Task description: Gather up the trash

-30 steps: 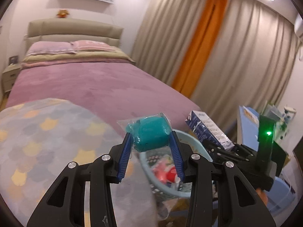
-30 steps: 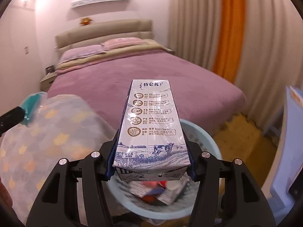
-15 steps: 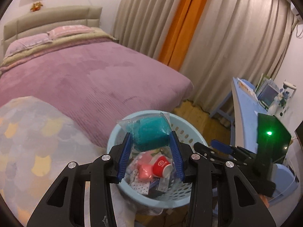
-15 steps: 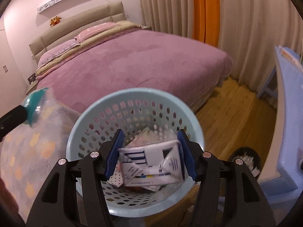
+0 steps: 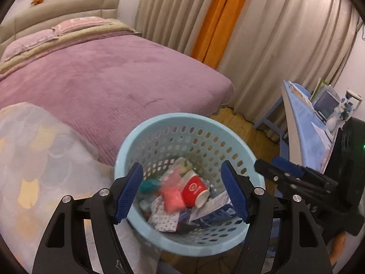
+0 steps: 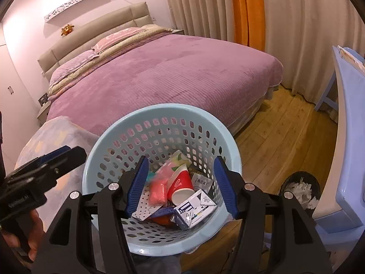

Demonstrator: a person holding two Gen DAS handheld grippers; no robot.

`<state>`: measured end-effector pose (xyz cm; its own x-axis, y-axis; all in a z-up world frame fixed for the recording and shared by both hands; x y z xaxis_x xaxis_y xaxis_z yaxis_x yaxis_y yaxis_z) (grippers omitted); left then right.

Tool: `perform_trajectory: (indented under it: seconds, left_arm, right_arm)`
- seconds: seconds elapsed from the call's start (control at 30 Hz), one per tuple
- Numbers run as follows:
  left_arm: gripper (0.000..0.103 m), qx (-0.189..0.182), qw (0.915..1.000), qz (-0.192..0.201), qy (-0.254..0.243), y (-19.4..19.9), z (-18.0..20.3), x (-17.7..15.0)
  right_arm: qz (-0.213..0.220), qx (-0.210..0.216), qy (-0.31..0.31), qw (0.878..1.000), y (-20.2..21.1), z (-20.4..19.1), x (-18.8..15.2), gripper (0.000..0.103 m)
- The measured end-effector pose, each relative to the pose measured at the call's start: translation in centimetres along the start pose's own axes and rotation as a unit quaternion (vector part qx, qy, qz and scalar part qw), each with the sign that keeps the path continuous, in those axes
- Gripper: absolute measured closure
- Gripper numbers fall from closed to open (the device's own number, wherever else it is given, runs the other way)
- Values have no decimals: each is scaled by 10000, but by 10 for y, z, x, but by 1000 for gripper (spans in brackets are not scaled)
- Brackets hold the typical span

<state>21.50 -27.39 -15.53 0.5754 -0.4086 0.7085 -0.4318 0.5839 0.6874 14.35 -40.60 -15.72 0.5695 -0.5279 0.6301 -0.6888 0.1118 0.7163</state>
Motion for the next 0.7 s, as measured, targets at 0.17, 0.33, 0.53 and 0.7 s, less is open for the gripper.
perform_trajectory:
  seconds: [0.17,0.33,0.53,0.7]
  left_arm:
    - [32,73,9998,208,29,27,-4,-1]
    - [25,285,9975,608,-227,62,7,2]
    - [21,268,9933,1077,-314,109,22,7]
    - [15,495,9881,1428,-287,145,25,2]
  right_arm:
    - [134,168,89,9997,14,-11,0,42]
    - [249,362,144,9989,36,-27,0,39]
    - [448,616,215,9969,67,-45,3,36]
    - [732,639,430,9943,93,-64,-1,34]
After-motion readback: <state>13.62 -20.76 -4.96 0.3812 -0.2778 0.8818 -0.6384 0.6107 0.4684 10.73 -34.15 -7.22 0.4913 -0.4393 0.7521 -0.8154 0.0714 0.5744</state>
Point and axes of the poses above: each gripper's, at about its wrist camera, not at the fingertips, and y roughly against the way its jaws point, z to its right, x to its top, the point moved 10 cm from there along -y, roughly the way its jaws point, and after that the axes turned 9 degrees about -y, right-handed, at the moved point
